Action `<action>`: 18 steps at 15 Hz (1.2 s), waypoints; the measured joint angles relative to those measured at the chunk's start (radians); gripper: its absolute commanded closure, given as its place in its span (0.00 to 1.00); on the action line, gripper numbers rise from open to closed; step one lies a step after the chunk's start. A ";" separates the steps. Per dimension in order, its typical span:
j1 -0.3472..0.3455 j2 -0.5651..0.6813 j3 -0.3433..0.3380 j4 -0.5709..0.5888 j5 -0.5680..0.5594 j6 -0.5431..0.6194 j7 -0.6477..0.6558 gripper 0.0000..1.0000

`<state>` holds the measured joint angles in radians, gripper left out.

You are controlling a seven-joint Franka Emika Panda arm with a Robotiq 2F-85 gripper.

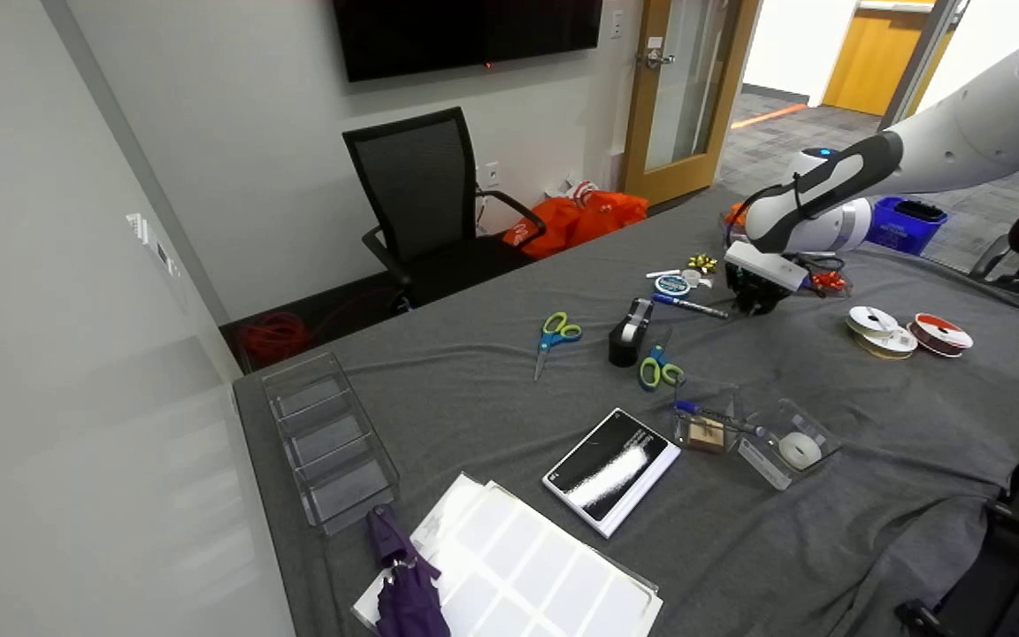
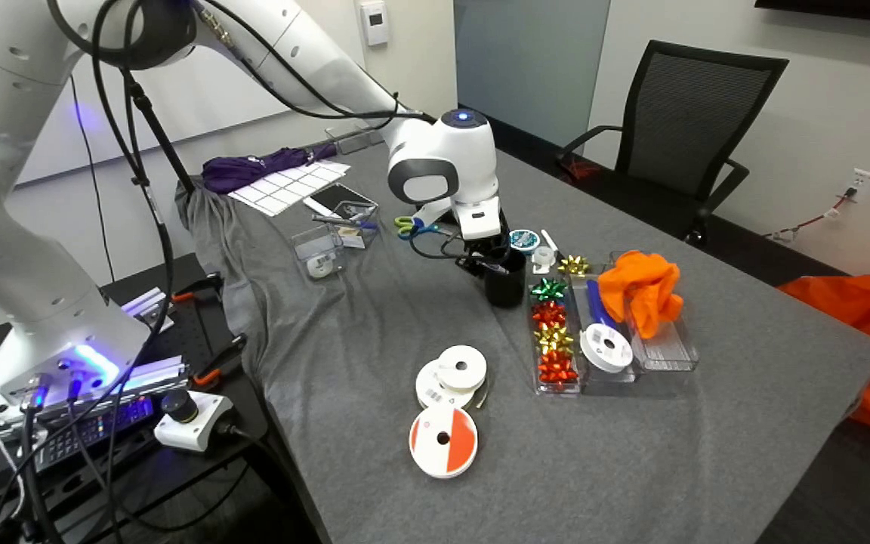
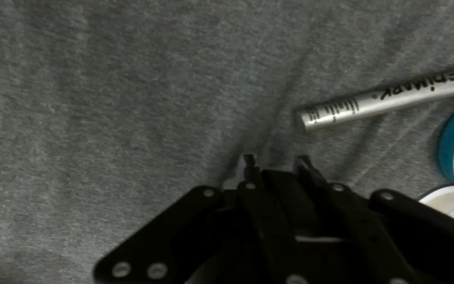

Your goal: Move the black cup to the front

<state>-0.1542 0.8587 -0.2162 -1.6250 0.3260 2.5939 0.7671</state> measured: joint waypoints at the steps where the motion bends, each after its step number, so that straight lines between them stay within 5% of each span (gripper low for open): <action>1: 0.000 0.000 -0.001 0.000 -0.003 0.000 0.008 0.99; 11: 0.007 -0.023 -0.001 -0.023 -0.008 -0.005 0.007 0.95; 18: 0.015 -0.202 0.015 -0.223 -0.011 -0.030 -0.132 0.95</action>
<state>-0.1390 0.6567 -0.2012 -1.8485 0.3146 2.5638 0.6350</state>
